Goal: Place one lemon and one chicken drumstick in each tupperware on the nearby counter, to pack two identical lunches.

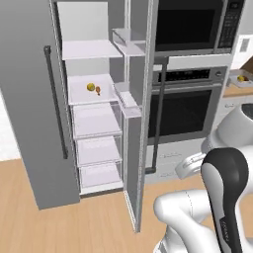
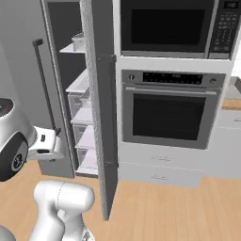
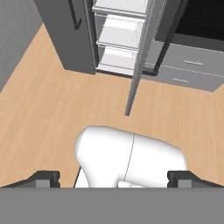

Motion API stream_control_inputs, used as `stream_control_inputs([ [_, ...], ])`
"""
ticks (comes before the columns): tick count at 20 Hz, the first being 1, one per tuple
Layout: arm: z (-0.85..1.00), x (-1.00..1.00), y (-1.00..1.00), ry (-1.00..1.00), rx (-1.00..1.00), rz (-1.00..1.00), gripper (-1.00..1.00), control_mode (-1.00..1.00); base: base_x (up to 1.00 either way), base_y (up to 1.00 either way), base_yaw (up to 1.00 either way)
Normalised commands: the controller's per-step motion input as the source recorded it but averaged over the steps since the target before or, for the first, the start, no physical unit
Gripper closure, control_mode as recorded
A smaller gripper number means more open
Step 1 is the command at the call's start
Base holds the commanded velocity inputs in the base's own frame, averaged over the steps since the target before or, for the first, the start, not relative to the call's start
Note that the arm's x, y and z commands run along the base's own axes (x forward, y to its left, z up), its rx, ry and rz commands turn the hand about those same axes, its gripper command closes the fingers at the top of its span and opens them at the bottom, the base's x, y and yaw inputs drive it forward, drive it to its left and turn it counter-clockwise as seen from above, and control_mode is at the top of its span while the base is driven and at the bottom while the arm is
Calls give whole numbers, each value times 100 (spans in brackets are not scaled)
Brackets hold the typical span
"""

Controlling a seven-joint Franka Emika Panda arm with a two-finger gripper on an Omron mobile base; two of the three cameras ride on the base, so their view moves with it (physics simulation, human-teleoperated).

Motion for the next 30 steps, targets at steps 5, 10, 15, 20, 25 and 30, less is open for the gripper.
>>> stream_control_inputs([
  [5,0,0,0,0,0,0,-100,100,33,100,-4],
  [10,0,0,0,0,0,0,-100,100,58,96,-10],
  [15,0,0,0,0,0,0,-100,100,72,9,-19],
  [20,0,0,0,0,0,0,-100,100,70,-15,-18],
  [25,0,0,0,0,0,0,-100,100,65,-1,-13],
  [30,0,0,0,0,0,0,-100,100,64,-9,-9],
])
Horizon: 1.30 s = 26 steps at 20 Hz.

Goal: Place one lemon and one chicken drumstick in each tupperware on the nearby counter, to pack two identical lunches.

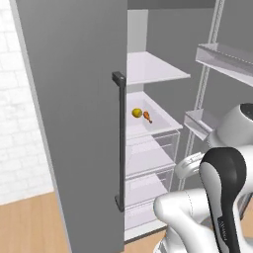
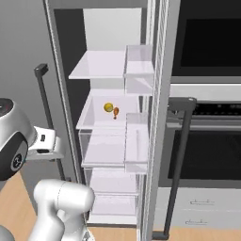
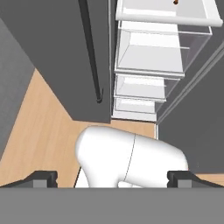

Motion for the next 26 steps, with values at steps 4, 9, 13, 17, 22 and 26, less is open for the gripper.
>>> stream_control_inputs([
  [4,0,0,0,0,0,0,-100,100,40,-16,-3],
  [9,0,0,0,0,0,0,-100,100,24,-30,0],
  [13,0,0,0,0,0,0,-100,100,14,-41,0],
  [17,0,0,0,0,0,0,-100,100,20,-31,0],
  [22,0,0,0,0,0,0,-100,100,52,-1,0],
  [26,0,0,0,0,0,0,-100,100,55,0,0],
])
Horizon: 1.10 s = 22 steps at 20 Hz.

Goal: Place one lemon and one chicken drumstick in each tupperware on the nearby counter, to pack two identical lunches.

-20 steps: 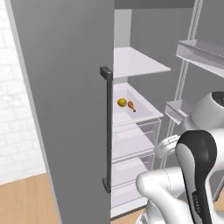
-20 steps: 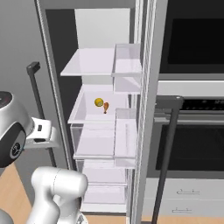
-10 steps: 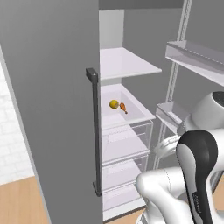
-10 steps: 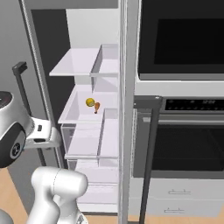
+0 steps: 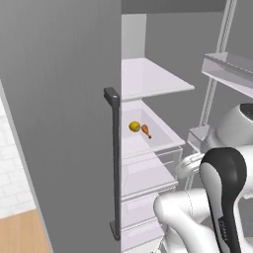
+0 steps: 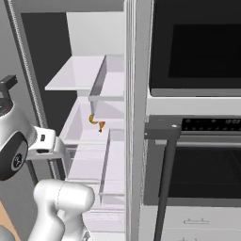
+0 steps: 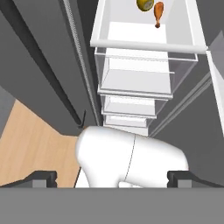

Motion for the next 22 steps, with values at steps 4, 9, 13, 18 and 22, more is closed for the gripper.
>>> stream_control_inputs([
  [4,-16,19,0,-5,0,0,-100,-100,12,0,0],
  [9,-28,60,-7,-20,-1,0,-100,-100,0,0,0],
  [13,-29,74,-7,-15,0,0,-100,-100,0,0,0],
  [18,-35,68,-1,-12,0,0,-100,-100,0,0,0],
  [22,-21,60,0,-8,0,-1,-100,-100,0,0,0],
])
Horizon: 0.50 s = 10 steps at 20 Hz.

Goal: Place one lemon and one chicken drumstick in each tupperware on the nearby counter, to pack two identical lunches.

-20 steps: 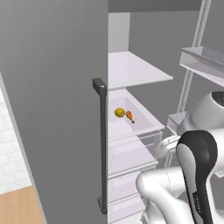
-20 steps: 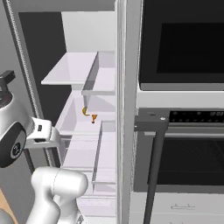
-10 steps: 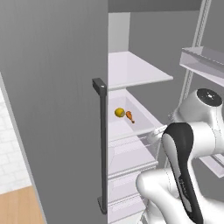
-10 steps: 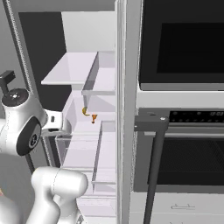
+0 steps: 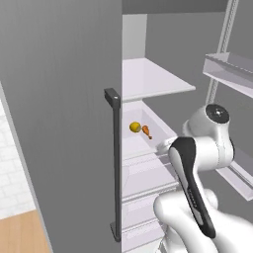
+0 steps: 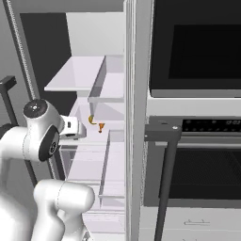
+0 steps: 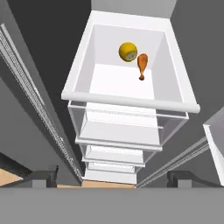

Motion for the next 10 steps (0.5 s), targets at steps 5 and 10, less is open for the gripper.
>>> stream_control_inputs([
  [5,-26,52,0,-5,0,0,-100,-100,0,0,0],
  [10,-18,56,0,0,0,-1,-100,-100,0,0,0],
])
